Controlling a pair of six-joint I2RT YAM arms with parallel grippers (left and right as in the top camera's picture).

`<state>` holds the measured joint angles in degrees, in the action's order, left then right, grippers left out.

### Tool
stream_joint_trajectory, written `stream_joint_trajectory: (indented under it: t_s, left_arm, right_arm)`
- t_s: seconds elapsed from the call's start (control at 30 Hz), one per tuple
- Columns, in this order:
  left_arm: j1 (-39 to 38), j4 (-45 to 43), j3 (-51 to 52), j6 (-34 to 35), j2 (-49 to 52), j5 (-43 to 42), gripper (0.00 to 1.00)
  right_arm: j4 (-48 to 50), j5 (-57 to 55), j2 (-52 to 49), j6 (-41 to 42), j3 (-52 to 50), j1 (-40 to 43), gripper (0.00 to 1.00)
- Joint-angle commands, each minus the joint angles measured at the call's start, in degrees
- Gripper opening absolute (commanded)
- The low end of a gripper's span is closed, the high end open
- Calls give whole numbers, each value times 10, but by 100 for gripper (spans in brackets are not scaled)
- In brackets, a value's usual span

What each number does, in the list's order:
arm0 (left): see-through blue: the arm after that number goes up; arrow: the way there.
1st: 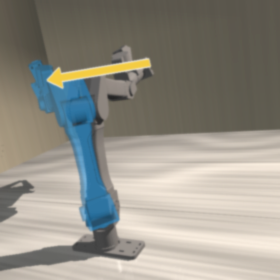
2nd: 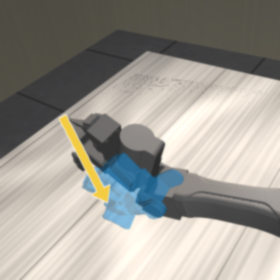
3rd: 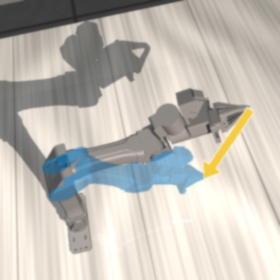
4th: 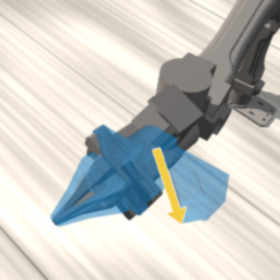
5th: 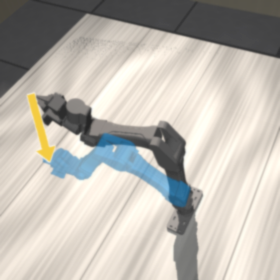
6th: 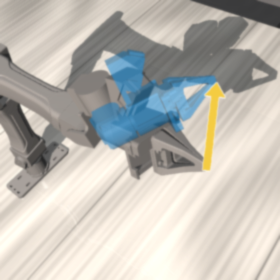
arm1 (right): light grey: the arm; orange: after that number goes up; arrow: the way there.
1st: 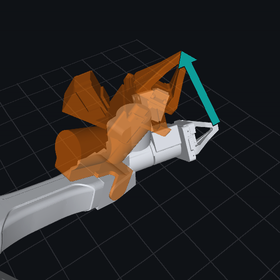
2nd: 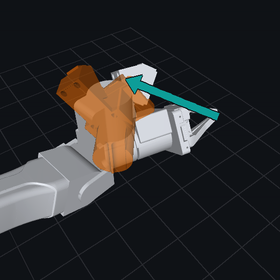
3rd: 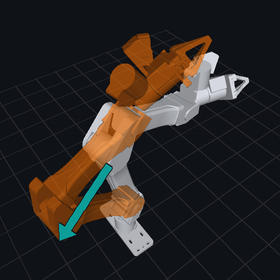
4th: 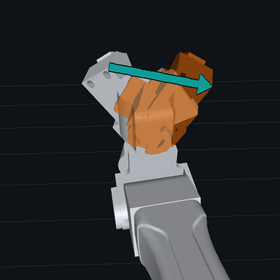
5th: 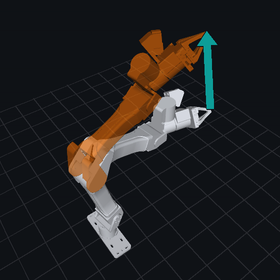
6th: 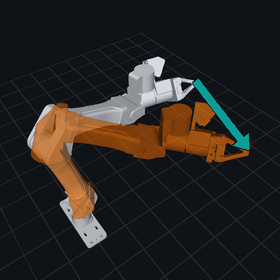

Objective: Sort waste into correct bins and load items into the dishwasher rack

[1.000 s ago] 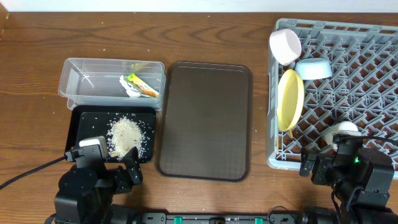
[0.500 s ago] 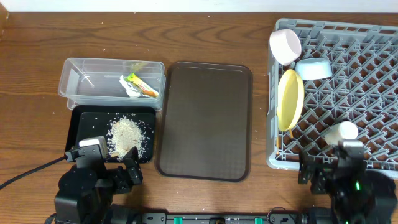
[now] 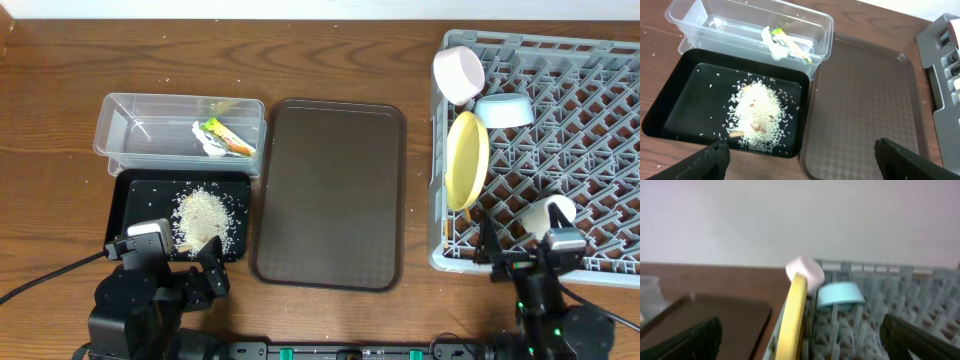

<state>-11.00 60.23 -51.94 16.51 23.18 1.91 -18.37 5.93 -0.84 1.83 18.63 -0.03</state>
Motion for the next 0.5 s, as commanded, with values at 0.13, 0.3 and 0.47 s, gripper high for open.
stream_joint_trajectory:
  t_s: [0.13, 0.3, 0.47]
  left_arm:
    - [-1, 2, 4, 3, -1, 7, 95]
    - [-1, 2, 4, 3, -1, 7, 95]
    - [-1, 2, 4, 3, -1, 7, 95]
  right_arm:
    - [141, -9, 5, -22, -101, -12, 99]
    - [180, -17, 5, -32, -152, -12, 99]
    - [165, -16, 5, -32, -184, -12, 99]
